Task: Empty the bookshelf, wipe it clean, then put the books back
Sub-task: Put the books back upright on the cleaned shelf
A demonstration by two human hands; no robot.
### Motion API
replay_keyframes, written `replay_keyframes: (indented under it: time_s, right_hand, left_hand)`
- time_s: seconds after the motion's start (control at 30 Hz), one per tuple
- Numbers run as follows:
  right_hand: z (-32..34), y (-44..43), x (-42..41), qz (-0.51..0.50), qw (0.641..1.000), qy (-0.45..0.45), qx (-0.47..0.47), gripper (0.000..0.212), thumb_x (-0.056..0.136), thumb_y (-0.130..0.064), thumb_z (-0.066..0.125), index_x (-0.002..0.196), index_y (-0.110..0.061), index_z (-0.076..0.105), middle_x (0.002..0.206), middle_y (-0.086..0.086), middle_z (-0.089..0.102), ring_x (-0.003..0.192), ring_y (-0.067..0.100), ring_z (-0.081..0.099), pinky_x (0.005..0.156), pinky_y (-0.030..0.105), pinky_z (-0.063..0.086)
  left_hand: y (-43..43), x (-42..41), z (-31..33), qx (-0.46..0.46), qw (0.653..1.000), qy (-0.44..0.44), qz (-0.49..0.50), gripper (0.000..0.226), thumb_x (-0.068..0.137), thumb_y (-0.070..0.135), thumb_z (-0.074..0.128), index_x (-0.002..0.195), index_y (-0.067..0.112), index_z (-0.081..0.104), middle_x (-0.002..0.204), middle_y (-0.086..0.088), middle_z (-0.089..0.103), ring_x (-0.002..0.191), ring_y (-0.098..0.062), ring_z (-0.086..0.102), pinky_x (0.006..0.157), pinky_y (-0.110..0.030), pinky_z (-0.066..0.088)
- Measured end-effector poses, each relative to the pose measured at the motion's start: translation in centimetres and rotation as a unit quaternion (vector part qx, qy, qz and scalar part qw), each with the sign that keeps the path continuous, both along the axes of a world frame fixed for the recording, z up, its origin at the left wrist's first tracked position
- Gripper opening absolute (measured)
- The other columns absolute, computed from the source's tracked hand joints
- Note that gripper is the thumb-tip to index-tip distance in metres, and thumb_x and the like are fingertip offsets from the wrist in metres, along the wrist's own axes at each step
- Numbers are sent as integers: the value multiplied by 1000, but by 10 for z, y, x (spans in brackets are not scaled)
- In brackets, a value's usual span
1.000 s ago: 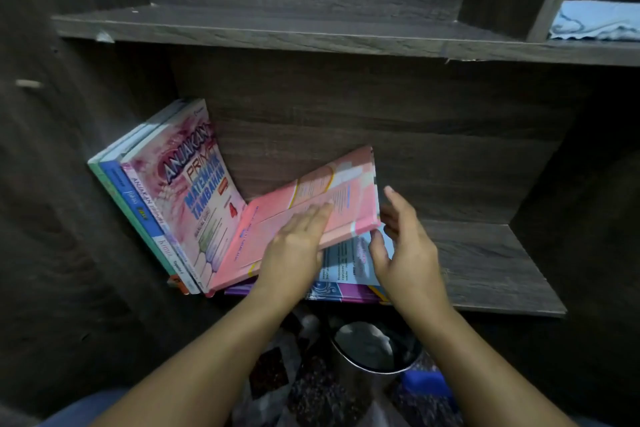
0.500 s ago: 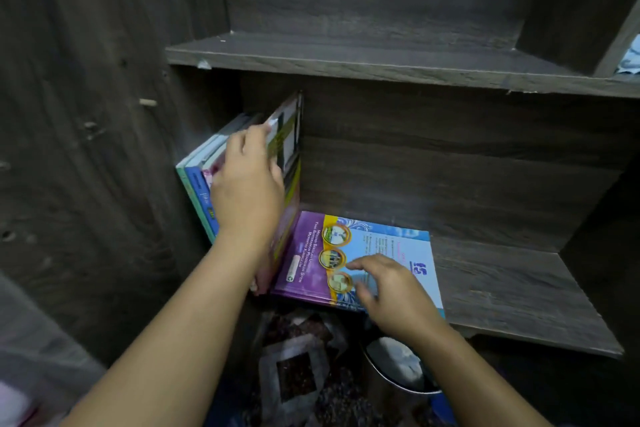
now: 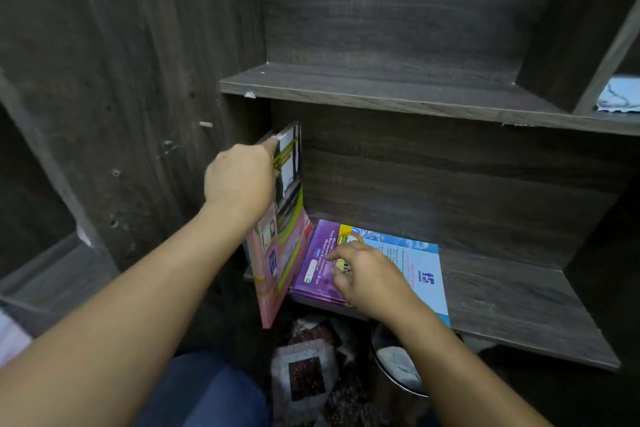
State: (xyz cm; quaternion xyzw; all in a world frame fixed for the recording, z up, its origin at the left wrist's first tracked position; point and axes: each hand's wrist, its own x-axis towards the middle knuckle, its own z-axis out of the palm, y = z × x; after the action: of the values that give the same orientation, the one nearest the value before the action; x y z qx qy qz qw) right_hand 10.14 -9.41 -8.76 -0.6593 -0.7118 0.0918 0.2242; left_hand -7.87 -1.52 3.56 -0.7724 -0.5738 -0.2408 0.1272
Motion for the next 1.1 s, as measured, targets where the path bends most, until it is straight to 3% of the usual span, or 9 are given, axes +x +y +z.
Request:
replay_keyframes:
  time_s: [0.13,0.27,0.43,0.6,0.73,0.9,1.03,1.1]
  right_hand:
    - [15,9,-10,16,1000,-17,-5,31,91,-26,56,121,-27,63,121,0,59,114,22,55,94,34,46]
    - [34,23,-32,45,999,-10,8,41,90,-23,57,132,-25,55,132,2,51,122,22,49,98,39,45]
    - [54,46,-55,72,997,-11,23,68,90,-19,59,150,-20,29,148,6,33,134,27,37,108,41,38]
    - [72,68,-74,92,994,-43,32,83,90,-18,60,155,-21,9,162,5,11,144,29,22,112,46,29]
    - [82,87,-81,94,992,-56,55,84,87,-18,63,154,-21,13,162,6,10,144,28,22,111,47,29]
    - [90,102,-89,146,982,-118,35,91,79,-38,75,152,-25,23,162,8,7,147,29,13,115,49,26]
    - [80,109,-101,157,976,-139,65,93,77,-42,75,152,-25,23,162,6,12,148,26,12,115,52,27]
    - [74,112,-102,147,979,-124,70,91,76,-43,75,150,-28,24,161,4,15,148,25,10,114,52,27]
  left_hand:
    - [-29,-17,8,-9,1000,16,13,48,96,32,54,143,31,42,90,-10,66,77,-31,63,56,-32,43]
    - [-51,-37,14,-8,999,11,31,50,95,33,54,144,34,40,91,-9,67,78,-31,62,57,-30,39]
    - [-70,-55,19,2,999,-5,50,50,93,36,56,142,38,43,90,-10,68,81,-34,64,58,-32,41]
    - [-89,-63,34,12,998,9,68,48,92,39,58,138,42,46,89,-7,68,80,-32,64,60,-32,43]
    - [-97,-71,46,4,997,18,79,47,90,42,59,136,43,48,91,-4,69,79,-28,65,60,-31,45]
    - [-110,-75,60,14,992,54,113,45,91,43,58,134,44,50,95,-5,68,84,-28,64,61,-32,45]
    - [-110,-82,60,9,989,60,134,38,91,39,56,129,44,55,77,-2,57,77,-30,63,57,-30,42]
    - [-107,-83,55,7,988,70,136,40,92,39,55,132,44,53,81,-3,63,79,-30,64,57,-31,43]
